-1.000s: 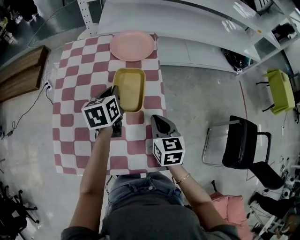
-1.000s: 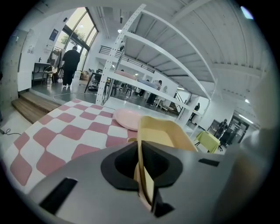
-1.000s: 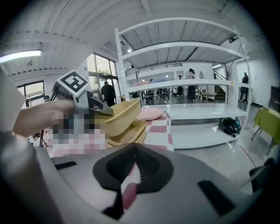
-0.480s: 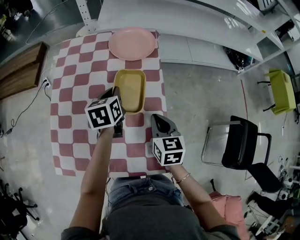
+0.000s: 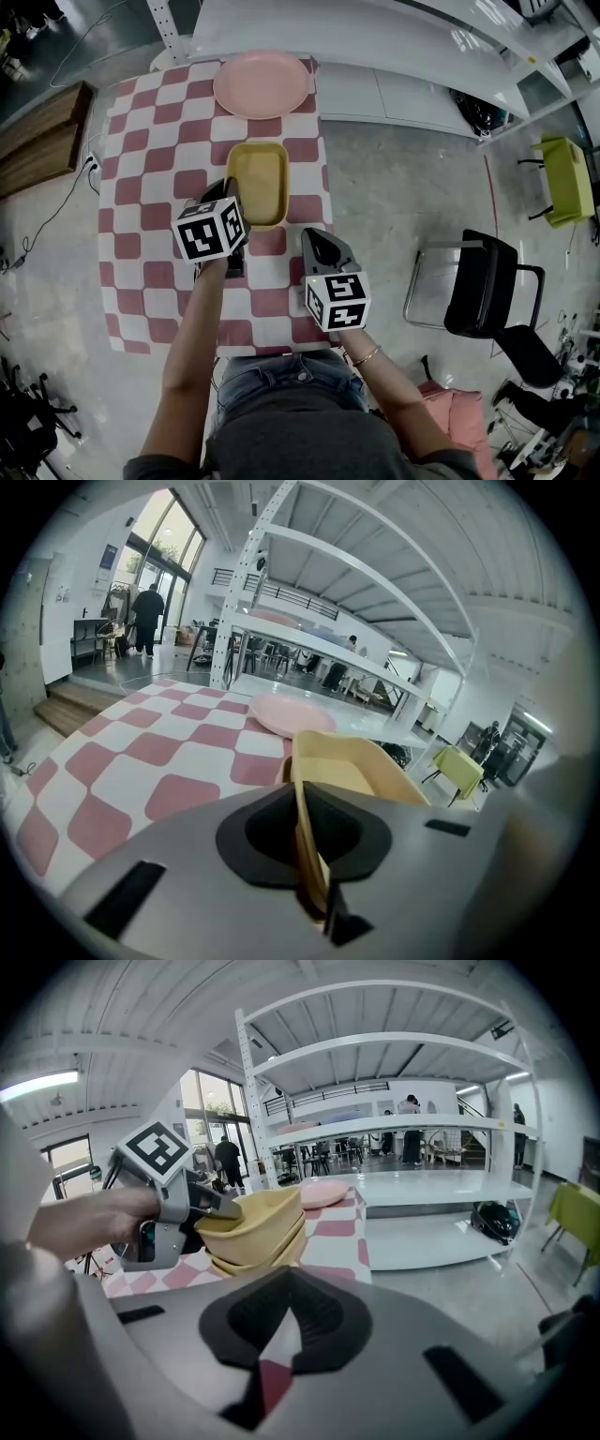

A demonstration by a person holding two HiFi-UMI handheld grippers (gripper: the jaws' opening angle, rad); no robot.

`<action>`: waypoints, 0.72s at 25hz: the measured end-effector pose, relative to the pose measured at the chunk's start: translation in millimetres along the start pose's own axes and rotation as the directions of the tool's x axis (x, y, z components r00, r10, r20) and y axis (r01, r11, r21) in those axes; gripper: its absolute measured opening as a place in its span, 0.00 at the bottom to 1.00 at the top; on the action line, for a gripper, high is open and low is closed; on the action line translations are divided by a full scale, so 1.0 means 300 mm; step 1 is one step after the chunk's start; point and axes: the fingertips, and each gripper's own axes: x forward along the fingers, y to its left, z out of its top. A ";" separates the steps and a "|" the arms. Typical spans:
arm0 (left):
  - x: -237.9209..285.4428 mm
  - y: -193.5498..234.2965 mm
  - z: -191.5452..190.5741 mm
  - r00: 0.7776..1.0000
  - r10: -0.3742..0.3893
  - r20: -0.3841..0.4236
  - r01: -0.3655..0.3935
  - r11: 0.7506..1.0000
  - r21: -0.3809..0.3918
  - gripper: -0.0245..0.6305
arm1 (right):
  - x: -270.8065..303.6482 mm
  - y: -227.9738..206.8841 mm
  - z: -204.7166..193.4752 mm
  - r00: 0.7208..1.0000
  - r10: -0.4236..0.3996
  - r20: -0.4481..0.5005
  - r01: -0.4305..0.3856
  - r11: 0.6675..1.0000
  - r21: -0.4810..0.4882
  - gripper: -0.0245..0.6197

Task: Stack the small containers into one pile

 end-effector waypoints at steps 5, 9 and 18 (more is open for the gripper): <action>-0.002 0.001 0.006 1.000 0.000 0.004 0.000 1.000 0.007 0.08 | 0.002 -0.006 -0.003 1.000 0.003 -0.007 -0.003 1.000 0.003 0.05; 0.001 0.019 0.006 1.000 0.008 -0.001 -0.008 1.000 0.017 0.08 | 0.011 -0.007 -0.006 1.000 0.006 -0.011 -0.006 1.000 0.006 0.05; 0.020 0.016 -0.016 1.000 0.004 -0.017 -0.003 0.997 0.079 0.08 | 0.022 0.000 -0.006 1.000 0.013 -0.015 -0.013 1.000 0.007 0.05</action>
